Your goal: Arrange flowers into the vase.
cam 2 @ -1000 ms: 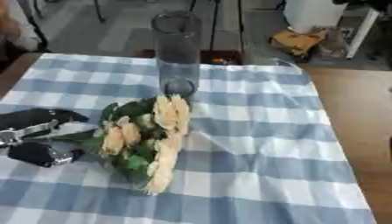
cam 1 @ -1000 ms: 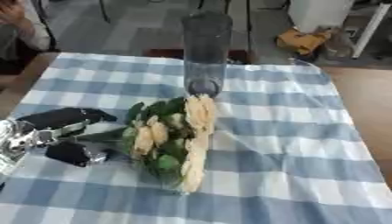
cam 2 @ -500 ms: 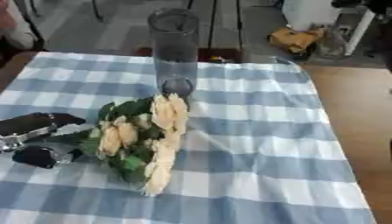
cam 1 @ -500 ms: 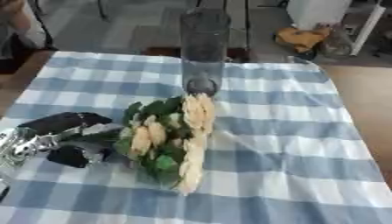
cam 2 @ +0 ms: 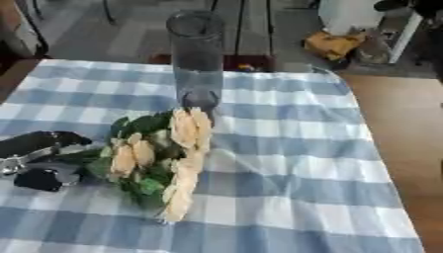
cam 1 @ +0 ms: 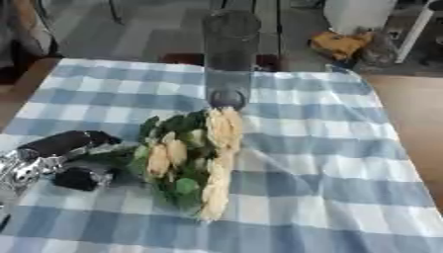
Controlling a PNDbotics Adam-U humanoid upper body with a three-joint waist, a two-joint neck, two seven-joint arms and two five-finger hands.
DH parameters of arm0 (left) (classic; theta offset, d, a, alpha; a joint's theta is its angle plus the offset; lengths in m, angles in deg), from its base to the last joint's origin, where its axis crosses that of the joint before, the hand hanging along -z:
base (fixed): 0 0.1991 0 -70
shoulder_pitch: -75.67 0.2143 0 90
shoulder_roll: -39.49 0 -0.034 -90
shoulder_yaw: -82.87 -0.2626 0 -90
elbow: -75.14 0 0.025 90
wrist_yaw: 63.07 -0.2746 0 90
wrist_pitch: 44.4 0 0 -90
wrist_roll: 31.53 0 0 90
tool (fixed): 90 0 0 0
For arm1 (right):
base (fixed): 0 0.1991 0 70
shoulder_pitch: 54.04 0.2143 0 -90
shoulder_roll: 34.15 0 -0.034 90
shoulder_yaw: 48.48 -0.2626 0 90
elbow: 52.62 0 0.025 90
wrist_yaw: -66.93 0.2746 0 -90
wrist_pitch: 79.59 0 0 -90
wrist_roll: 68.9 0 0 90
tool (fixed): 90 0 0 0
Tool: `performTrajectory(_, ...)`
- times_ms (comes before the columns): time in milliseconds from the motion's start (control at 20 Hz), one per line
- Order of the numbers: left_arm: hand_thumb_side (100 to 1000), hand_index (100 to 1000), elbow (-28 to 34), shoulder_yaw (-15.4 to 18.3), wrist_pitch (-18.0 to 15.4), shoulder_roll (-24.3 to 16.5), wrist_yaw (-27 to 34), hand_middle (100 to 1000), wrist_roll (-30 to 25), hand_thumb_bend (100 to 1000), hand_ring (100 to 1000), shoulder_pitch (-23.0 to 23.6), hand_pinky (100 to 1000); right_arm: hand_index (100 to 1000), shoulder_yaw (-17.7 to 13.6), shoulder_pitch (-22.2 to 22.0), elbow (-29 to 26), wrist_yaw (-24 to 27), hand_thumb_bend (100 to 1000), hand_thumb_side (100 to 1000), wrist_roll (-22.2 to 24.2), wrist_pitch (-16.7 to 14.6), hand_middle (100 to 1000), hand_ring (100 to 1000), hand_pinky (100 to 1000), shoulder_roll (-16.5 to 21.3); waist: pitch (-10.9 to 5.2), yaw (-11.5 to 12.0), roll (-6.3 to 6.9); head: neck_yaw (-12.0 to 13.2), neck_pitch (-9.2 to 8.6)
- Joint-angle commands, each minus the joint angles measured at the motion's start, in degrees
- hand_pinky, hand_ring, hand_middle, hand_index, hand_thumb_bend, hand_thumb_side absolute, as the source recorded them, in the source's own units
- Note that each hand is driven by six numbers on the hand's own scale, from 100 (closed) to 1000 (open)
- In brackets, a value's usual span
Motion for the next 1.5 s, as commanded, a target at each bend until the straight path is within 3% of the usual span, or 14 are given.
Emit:
performTrajectory(50, 608, 967, -0.59, 0.91, -0.71, -0.55, -0.53, 869, -0.12, 252, 905, -1.03, 731, 817, -0.65, 0.83, -0.17, 0.6, 100, 1000, 0.25, -0.07, 796, 782, 690, 1.29, -0.79, -0.19, 0.11, 0.12, -0.82)
performTrajectory(600, 472, 961, -3.09, 1.69, -2.66, 0.13, -2.43, 838, -0.93, 321, 882, -1.19, 707, 816, -1.05, 0.86, -0.21, 0.63, 100, 1000, 0.46, 0.06, 794, 782, 688, 1.35, -0.2, -0.51, 0.25, -0.25, -0.73)
performTrajectory(700, 421, 922, -3.43, 1.79, -2.98, 0.24, -2.74, 786, -0.58, 322, 842, -1.24, 682, 816, -1.16, 0.84, -0.25, 0.64, 100, 1000, 0.4, 0.16, 794, 782, 688, 1.35, -0.15, -0.57, 0.28, -0.3, -0.63)
performTrajectory(750, 393, 858, -3.42, 1.74, -3.25, 0.23, -2.95, 726, -0.21, 343, 782, -1.28, 642, 816, -1.19, 0.81, -0.26, 0.62, 100, 1000, 0.41, 0.21, 794, 781, 687, 1.35, -0.13, -0.59, 0.29, -0.32, -0.6)
performTrajectory(850, 393, 840, -2.65, 1.23, -4.25, -0.04, -4.38, 704, 1.28, 358, 758, -1.31, 622, 816, -1.23, 0.75, -0.26, 0.59, 100, 1000, 0.47, 0.26, 793, 781, 688, 1.39, -0.09, -0.58, 0.34, -0.32, -0.56)
performTrajectory(900, 401, 795, -2.4, 1.01, -4.68, -0.12, -5.21, 657, 1.99, 404, 660, -1.28, 541, 815, -1.25, 0.74, -0.27, 0.59, 100, 1000, 0.5, 0.28, 793, 781, 687, 1.38, -0.08, -0.58, 0.35, -0.3, -0.55)
performTrajectory(950, 401, 788, -1.66, 0.39, -5.34, -0.31, -6.97, 652, 2.85, 428, 625, -1.41, 513, 815, -1.25, 0.74, -0.28, 0.62, 100, 1000, 0.54, 0.34, 793, 781, 687, 1.33, -0.07, -0.56, 0.39, -0.15, -0.62)
performTrajectory(1150, 425, 808, -0.83, -1.08, -7.32, -0.19, -14.01, 659, 5.61, 440, 598, -1.35, 487, 815, -1.28, 0.79, -0.38, 0.74, 100, 1000, 0.64, 0.54, 792, 781, 688, 1.23, -0.09, -0.6, 0.42, 0.49, -1.09)
performTrajectory(1300, 436, 801, -2.1, -1.04, -7.74, 0.29, -15.51, 641, 6.37, 426, 585, -1.4, 475, 815, -1.37, 0.75, -0.47, 0.81, 100, 1000, 0.57, 0.65, 792, 781, 688, 1.2, -0.09, -0.68, 0.37, 0.78, -1.37)
performTrajectory(1500, 402, 740, -3.55, -0.84, -7.48, 0.78, -16.08, 559, 7.26, 379, 498, -1.66, 377, 815, -1.42, 0.79, -0.46, 0.84, 100, 1000, 0.57, 0.61, 792, 781, 689, 1.18, -0.06, -0.75, 0.26, 0.93, -1.59)
